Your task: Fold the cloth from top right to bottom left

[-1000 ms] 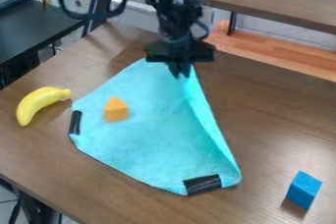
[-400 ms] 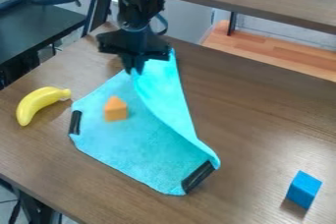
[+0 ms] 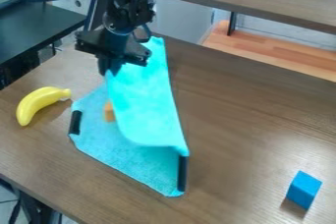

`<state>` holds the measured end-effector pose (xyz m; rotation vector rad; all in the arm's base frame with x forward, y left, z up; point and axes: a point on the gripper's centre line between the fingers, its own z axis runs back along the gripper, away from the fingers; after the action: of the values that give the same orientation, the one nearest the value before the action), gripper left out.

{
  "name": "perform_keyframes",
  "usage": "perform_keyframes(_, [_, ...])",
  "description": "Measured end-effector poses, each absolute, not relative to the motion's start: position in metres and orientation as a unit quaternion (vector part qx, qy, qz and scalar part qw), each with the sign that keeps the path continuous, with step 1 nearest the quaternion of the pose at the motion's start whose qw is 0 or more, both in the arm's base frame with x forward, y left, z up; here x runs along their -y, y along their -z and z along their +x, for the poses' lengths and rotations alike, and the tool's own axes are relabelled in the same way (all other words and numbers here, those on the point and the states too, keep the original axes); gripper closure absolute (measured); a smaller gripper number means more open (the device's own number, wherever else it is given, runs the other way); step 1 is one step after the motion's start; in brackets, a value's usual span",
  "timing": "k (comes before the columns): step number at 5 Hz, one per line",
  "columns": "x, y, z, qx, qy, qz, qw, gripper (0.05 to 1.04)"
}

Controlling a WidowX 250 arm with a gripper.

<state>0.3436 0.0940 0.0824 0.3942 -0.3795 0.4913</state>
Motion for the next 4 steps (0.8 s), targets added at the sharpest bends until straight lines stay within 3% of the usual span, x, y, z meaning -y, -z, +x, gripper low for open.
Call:
perform_keyframes(2, [-0.107,-0.089,0.331,0.166,-0.239,0.265,0.919,1.008])
perform_keyframes(3, [-0.107,-0.084,0.325,0.120,-0.212,0.277,0.929,0.855])
perform_keyframes(4, [-0.106,-0.084,0.325,0.112,-0.208,0.292,0.927,0.592])
